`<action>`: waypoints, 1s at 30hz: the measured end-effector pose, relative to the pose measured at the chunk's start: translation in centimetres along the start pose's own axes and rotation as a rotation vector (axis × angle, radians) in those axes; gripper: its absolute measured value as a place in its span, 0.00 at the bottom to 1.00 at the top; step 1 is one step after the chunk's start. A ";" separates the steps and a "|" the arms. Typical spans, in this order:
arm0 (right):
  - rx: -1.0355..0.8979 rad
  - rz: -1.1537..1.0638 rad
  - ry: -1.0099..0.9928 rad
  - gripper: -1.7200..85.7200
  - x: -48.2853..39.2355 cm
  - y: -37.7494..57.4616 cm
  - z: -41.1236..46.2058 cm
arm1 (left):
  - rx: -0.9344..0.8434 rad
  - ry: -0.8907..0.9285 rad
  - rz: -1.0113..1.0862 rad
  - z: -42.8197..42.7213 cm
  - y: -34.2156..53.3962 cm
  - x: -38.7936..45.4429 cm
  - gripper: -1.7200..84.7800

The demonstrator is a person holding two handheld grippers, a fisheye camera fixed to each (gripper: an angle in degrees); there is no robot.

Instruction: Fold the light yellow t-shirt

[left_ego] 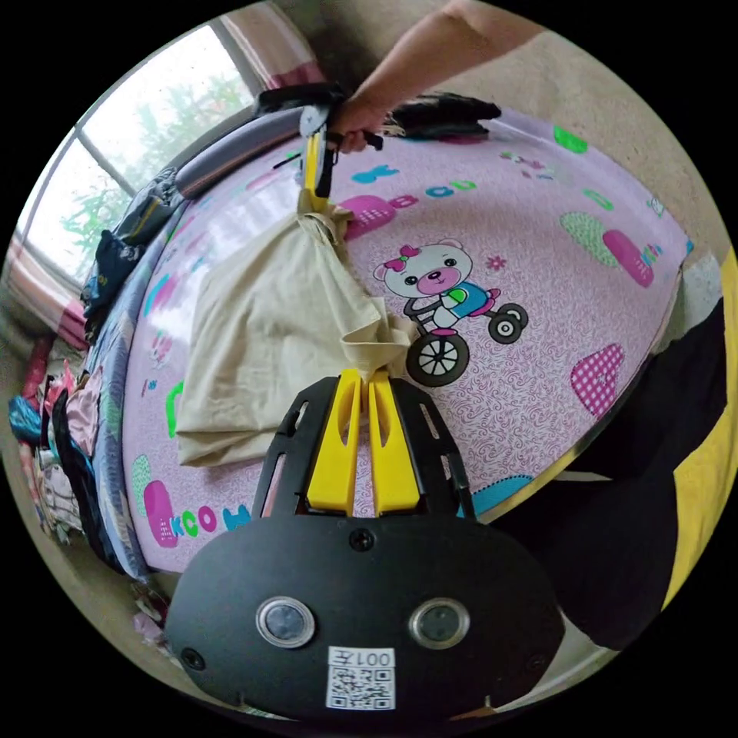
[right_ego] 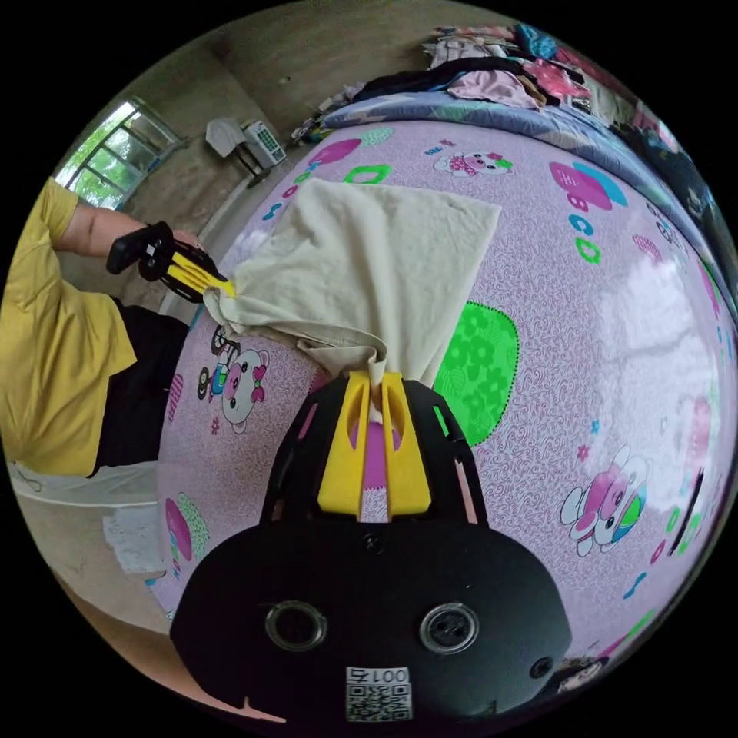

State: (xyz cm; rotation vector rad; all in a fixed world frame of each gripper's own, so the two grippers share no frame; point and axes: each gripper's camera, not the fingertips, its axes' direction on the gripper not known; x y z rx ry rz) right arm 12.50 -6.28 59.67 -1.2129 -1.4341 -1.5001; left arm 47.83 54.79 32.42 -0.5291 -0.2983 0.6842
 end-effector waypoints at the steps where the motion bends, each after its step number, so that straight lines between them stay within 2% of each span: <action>1: -0.005 0.011 -0.031 0.08 0.2 0.4 -0.3 | -0.002 -0.001 0.003 -0.3 -0.3 -0.1 0.01; 6: 0.041 0.046 -0.152 0.10 1.4 2.0 -2.8 | -0.017 -0.024 -0.036 -2.7 0.6 -1.0 0.02; 11: 0.247 0.101 -0.192 0.05 3.4 2.8 -5.6 | -0.057 -0.005 -0.140 -4.9 3.1 -2.2 0.01; 15: 0.315 0.180 -0.177 0.03 5.0 2.6 -4.6 | 0.071 0.161 -0.419 -6.2 2.4 -5.9 0.01; 18: 0.298 0.246 -0.205 0.02 6.2 2.4 -2.4 | 0.163 0.316 -0.598 -3.7 0.8 -8.9 0.01; 22: 0.215 0.259 -0.285 0.02 6.8 2.2 0.8 | 0.204 0.483 -0.786 1.0 1.0 -10.4 0.01; 24: 0.179 0.251 -0.317 0.02 6.8 2.3 1.8 | 0.198 0.522 -0.817 2.3 2.0 -9.8 0.01; 30: 0.116 0.273 -0.293 0.02 8.0 2.4 3.4 | 0.097 0.469 -0.800 4.9 4.5 -7.9 0.00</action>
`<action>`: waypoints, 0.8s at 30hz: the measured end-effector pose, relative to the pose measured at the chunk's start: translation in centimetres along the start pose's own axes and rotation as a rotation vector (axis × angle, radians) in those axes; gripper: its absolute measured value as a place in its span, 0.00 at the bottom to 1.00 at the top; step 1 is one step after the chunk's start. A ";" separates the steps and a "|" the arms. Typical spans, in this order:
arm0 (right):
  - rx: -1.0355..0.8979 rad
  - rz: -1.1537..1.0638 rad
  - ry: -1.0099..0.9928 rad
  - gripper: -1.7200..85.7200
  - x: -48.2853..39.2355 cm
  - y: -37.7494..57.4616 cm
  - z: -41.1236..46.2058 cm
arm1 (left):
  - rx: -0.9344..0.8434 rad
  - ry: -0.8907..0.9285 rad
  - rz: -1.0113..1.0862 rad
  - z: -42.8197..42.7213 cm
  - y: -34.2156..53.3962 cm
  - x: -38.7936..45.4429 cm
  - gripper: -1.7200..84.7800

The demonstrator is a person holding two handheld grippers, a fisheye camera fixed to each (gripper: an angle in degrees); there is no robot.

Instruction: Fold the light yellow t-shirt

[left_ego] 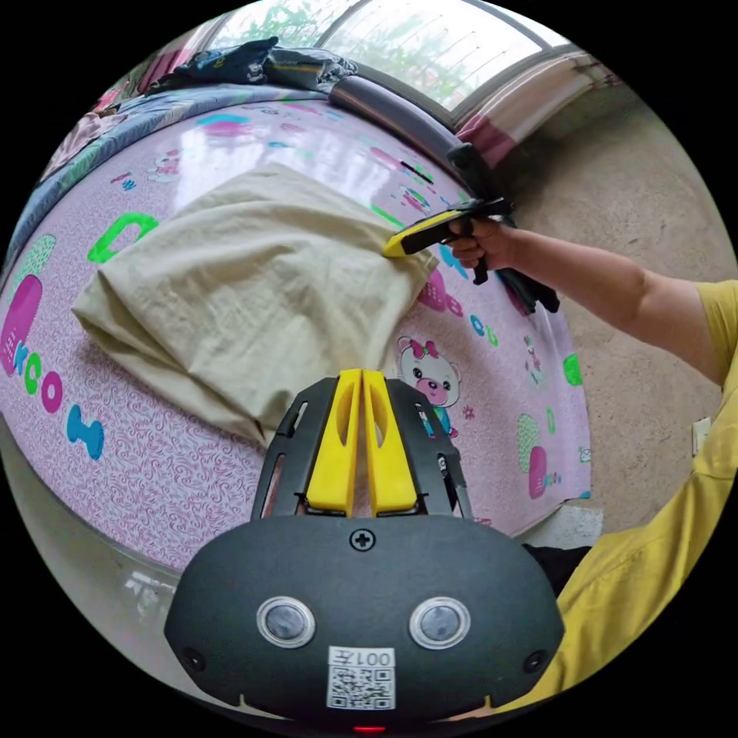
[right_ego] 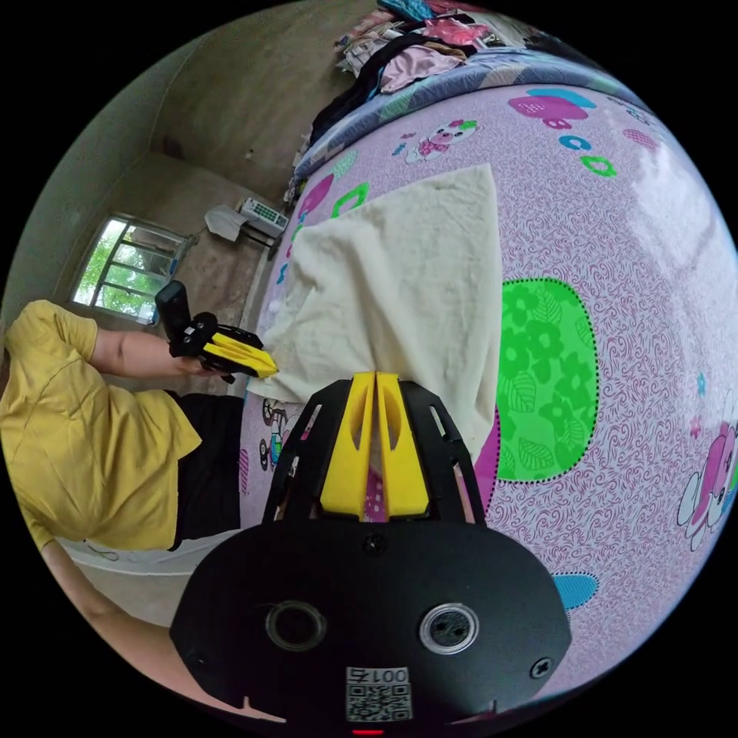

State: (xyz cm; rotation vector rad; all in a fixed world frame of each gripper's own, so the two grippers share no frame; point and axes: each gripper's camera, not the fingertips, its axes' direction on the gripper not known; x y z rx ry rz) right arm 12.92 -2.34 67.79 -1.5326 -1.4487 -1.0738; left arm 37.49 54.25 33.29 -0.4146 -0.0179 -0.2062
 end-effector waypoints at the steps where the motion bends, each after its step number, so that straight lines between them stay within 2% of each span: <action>1: -0.002 0.002 -0.001 0.02 0.2 -0.2 -0.1 | -0.016 -0.005 -0.006 0.4 0.2 -0.5 0.00; 5: 0.000 -0.042 0.019 0.02 0.2 -1.2 -1.5 | 0.016 0.024 0.009 -0.2 0.6 -1.4 0.00; 8: 0.066 -0.025 0.026 0.03 1.1 -1.6 -3.9 | 0.095 0.028 -0.065 -2.2 0.9 -3.6 0.01; 10: 0.084 0.026 0.039 0.04 2.5 -1.9 -5.2 | 0.112 0.042 -0.230 -3.0 2.0 -6.4 0.01; 15: 0.090 0.124 0.010 0.10 6.1 -2.7 -7.7 | 0.163 0.023 -0.449 -3.4 6.6 -9.1 0.02; 24: -0.009 0.255 -0.102 0.14 12.0 -3.2 -8.9 | 0.137 0.308 -0.645 0.8 11.8 -12.9 0.09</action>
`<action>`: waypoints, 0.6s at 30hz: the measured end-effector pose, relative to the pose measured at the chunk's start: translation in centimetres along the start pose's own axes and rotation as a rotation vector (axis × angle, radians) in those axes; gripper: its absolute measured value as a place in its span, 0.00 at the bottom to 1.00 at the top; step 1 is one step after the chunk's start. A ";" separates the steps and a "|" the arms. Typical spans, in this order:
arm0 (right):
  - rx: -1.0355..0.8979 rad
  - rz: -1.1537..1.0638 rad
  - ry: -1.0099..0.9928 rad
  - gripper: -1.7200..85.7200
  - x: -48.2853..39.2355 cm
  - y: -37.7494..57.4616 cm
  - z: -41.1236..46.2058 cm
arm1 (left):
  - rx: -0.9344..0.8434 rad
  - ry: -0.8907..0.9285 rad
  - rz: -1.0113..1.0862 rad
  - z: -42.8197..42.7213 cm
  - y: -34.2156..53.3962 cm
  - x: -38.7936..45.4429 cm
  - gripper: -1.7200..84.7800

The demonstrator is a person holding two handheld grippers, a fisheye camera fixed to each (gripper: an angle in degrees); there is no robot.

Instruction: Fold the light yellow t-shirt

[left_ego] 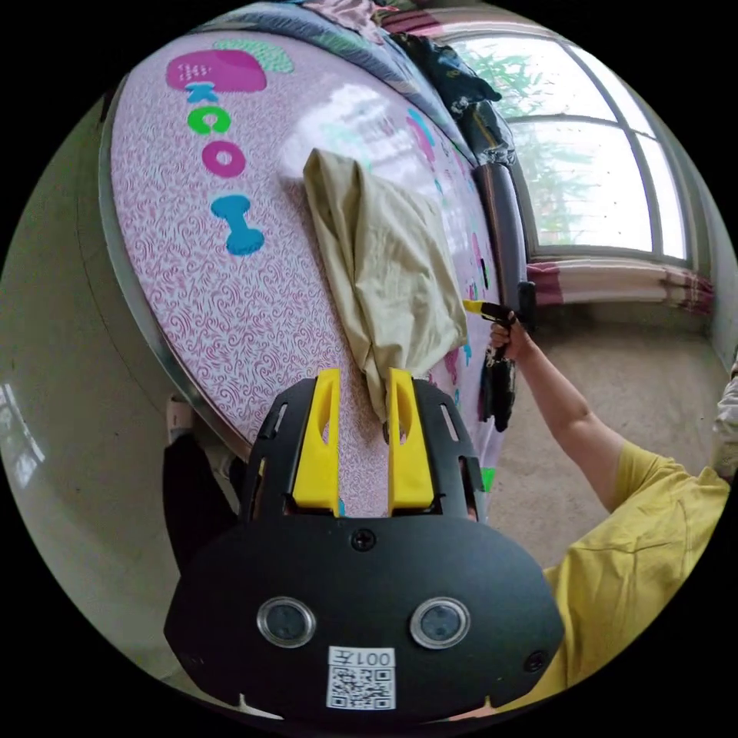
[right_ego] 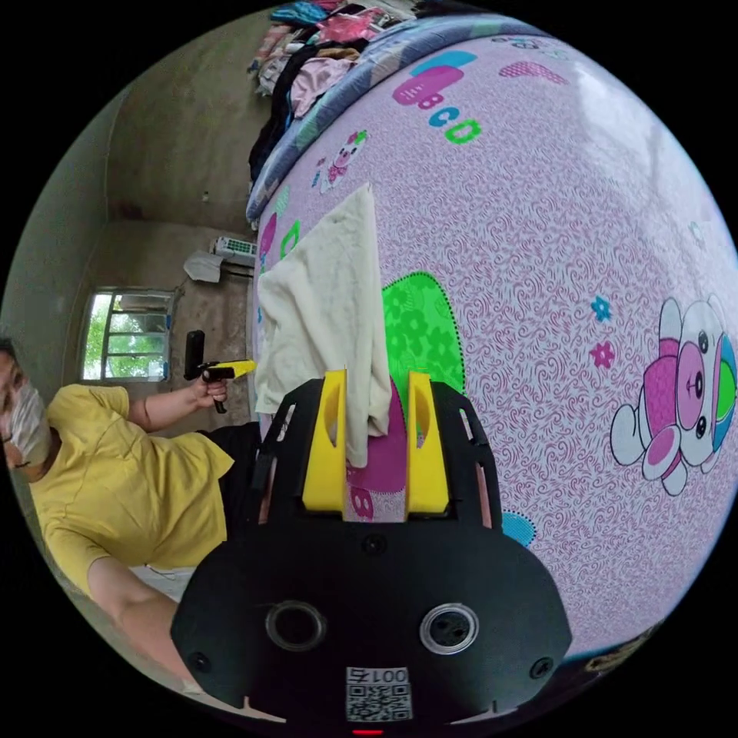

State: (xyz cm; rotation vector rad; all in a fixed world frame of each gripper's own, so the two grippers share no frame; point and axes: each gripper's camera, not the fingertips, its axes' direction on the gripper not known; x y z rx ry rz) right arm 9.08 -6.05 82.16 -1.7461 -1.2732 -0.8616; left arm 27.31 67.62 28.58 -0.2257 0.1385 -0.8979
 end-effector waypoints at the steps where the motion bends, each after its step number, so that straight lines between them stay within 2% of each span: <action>1: 0.004 0.015 -0.038 0.14 0.7 -0.1 -0.2 | -0.012 0.030 -0.013 0.5 0.1 -0.6 0.09; 10: 0.010 0.077 -0.216 0.15 4.9 -0.9 -1.2 | -0.013 0.122 -0.089 2.7 1.0 -4.7 0.08; 18: -0.043 0.051 -0.295 0.13 7.1 -2.2 -0.8 | -0.038 0.176 -0.089 5.0 1.2 -6.0 0.08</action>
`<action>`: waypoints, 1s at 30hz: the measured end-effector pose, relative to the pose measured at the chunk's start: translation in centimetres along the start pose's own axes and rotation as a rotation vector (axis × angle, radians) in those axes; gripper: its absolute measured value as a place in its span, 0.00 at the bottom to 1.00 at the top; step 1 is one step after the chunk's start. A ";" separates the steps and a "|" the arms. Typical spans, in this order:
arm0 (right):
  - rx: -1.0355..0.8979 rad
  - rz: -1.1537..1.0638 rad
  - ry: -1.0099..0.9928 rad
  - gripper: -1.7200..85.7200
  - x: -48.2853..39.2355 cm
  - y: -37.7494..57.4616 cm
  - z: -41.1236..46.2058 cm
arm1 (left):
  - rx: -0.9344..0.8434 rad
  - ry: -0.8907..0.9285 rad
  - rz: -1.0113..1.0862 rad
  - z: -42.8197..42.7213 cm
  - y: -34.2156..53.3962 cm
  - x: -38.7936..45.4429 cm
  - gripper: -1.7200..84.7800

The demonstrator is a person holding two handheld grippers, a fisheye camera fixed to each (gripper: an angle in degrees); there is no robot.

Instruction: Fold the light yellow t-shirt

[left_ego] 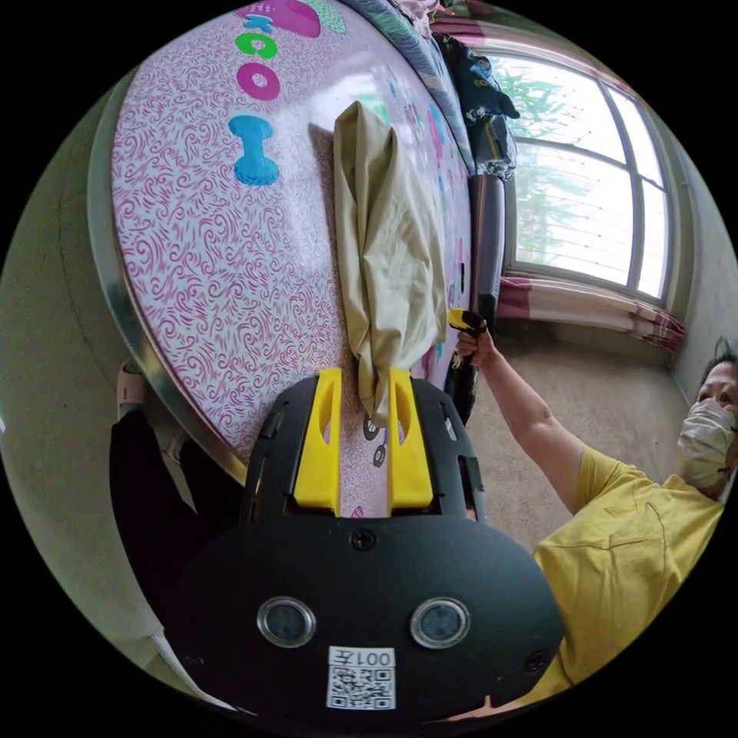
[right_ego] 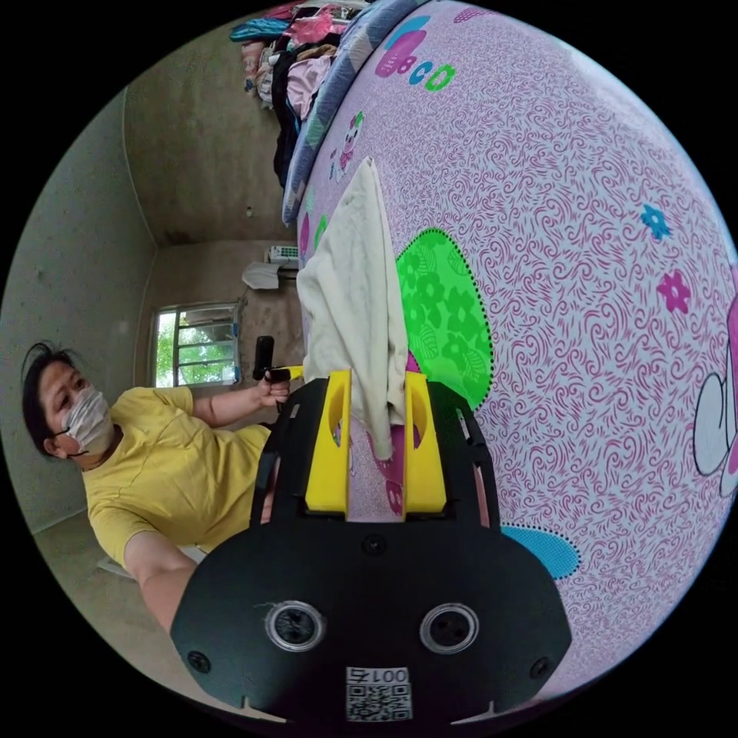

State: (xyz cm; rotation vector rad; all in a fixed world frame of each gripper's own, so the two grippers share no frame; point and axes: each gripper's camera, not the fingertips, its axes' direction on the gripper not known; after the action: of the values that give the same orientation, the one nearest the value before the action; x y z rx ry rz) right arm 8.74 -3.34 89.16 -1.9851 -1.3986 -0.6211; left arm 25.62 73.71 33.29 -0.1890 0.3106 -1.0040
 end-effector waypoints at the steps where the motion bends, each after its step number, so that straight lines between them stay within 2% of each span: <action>1: -0.004 0.001 -0.009 0.13 0.4 -0.2 -0.1 | -0.010 0.015 -0.002 0.5 0.0 -0.2 0.08; 21: -0.090 -0.047 -0.165 0.11 6.0 -0.4 1.5 | -0.074 0.173 -0.007 6.1 -1.8 -0.6 0.08; 30: -0.085 -0.079 -0.109 0.05 8.5 3.2 3.2 | -0.091 0.091 0.038 6.4 -2.4 1.0 0.02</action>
State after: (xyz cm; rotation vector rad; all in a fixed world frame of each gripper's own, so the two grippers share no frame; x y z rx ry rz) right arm 14.65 3.71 92.02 -2.0652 -1.5462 -0.6255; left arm 26.36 71.72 39.85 -0.2190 0.4417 -0.9631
